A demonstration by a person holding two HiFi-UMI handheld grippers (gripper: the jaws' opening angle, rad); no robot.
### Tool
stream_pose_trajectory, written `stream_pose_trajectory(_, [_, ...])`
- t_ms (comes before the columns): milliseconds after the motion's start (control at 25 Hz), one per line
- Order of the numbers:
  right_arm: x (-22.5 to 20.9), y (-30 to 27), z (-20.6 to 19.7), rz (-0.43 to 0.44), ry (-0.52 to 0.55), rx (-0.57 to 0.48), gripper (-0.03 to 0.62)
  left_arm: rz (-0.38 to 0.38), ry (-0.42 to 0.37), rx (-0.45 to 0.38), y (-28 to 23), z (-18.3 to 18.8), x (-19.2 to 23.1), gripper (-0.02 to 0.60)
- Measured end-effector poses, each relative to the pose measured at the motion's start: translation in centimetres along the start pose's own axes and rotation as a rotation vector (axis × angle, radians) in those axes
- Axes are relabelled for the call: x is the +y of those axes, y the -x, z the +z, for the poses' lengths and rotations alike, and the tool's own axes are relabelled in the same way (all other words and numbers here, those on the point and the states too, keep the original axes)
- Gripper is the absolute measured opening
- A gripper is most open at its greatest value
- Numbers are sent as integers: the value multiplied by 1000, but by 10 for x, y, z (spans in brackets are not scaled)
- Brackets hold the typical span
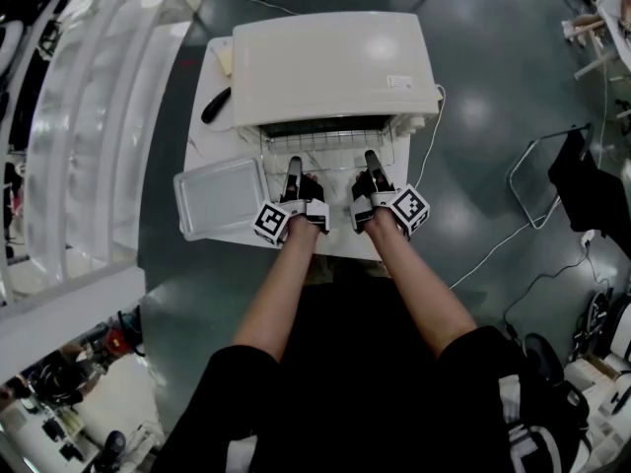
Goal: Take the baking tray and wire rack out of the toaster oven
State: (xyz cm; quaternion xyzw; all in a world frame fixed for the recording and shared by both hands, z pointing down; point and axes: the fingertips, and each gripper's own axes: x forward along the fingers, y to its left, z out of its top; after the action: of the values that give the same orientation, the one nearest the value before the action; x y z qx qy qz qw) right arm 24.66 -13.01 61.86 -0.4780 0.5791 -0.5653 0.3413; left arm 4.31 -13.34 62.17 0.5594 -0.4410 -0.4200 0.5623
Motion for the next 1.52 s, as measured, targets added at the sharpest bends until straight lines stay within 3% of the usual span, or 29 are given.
stream_pose_trajectory(800, [8,54,-15,24,59,89,26,-49,-1,47,56,-17,-19,17])
stream_pose_trajectory(1080, [8,70,-14,7,110,77,25,-103,10,104,70,-25,-29,17])
stream_pose_trajectory(1240, [12,81,-19,30,131,73,25,-104,34,140,82,-30,-29,17])
stream_pose_trajectory(1520, [6,110,-32,-18,171,38,25,-109,49,208,106,-30,-29,17])
